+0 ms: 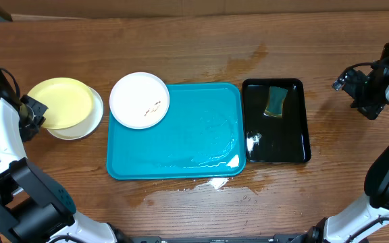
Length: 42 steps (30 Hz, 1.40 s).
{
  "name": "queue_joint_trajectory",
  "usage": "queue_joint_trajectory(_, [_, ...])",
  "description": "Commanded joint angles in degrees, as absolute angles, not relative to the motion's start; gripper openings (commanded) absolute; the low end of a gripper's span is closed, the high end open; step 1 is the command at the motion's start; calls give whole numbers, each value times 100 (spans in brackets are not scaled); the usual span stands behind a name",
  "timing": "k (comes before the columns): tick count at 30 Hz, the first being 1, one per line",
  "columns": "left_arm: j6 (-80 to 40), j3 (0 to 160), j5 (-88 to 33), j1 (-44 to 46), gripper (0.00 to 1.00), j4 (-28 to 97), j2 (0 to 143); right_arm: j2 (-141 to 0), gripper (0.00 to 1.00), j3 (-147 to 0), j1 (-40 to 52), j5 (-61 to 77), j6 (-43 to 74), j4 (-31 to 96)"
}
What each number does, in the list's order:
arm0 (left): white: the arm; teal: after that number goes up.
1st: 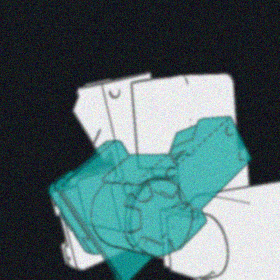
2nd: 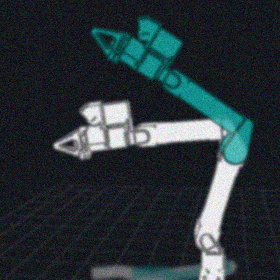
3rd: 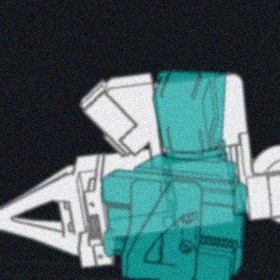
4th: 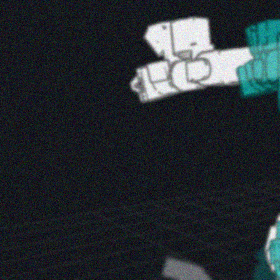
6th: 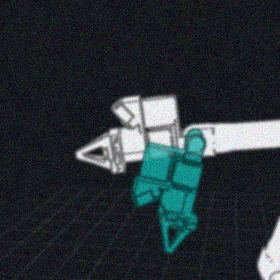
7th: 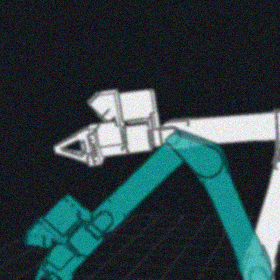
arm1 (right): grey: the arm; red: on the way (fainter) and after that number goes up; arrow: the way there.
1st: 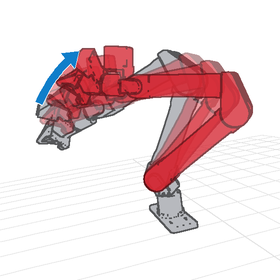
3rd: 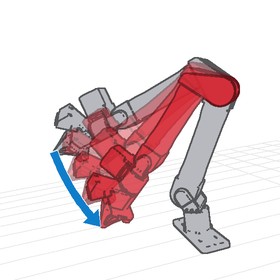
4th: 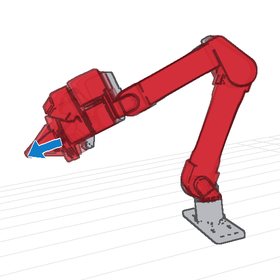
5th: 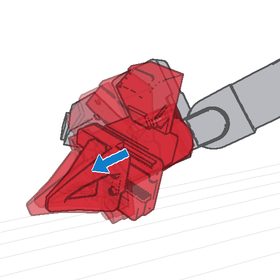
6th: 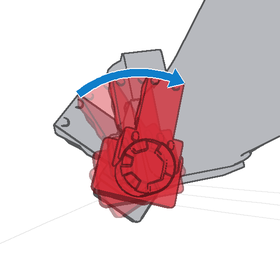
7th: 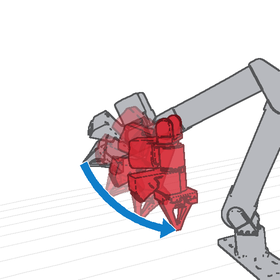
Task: Clean dirty plates on tray and stack at the side
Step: 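Carry the yellow plate left and set it on the table, then move the left gripper to the white plate and pinch its rim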
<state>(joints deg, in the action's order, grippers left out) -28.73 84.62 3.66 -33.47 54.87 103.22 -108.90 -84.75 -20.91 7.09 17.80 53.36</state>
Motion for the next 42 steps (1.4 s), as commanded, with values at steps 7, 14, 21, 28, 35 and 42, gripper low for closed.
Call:
queue_joint_trajectory(7, [-2825, 8626, -139, -3336, 68, 5419, 10184, -10704, 100, -8558, -2086, 714, 1804, 5317])
queue_joint_trajectory(14, [-1850, 9264, -1555, -3133, 61, 5586, 10175, -10704, 100, -8558, -2086, 714, 1804, 5317])
queue_joint_trajectory(21, [-637, 9391, -1468, -2073, 63, 5398, 10226, -10704, 100, -8558, -2086, 714, 1804, 5317])
queue_joint_trajectory(28, [-596, 9391, -427, -956, 62, 5157, 10626, -10704, 100, -8558, -2086, 714, 1804, 5317])
queue_joint_trajectory(35, [-598, 9391, 163, -510, 62, 4875, 11332, -10704, 100, -8558, -2086, 714, 1804, 5317])
queue_joint_trajectory(42, [-572, 9391, 113, -620, 60, 4945, 11917, -10704, 100, -8558, -2086, 714, 1804, 5317])
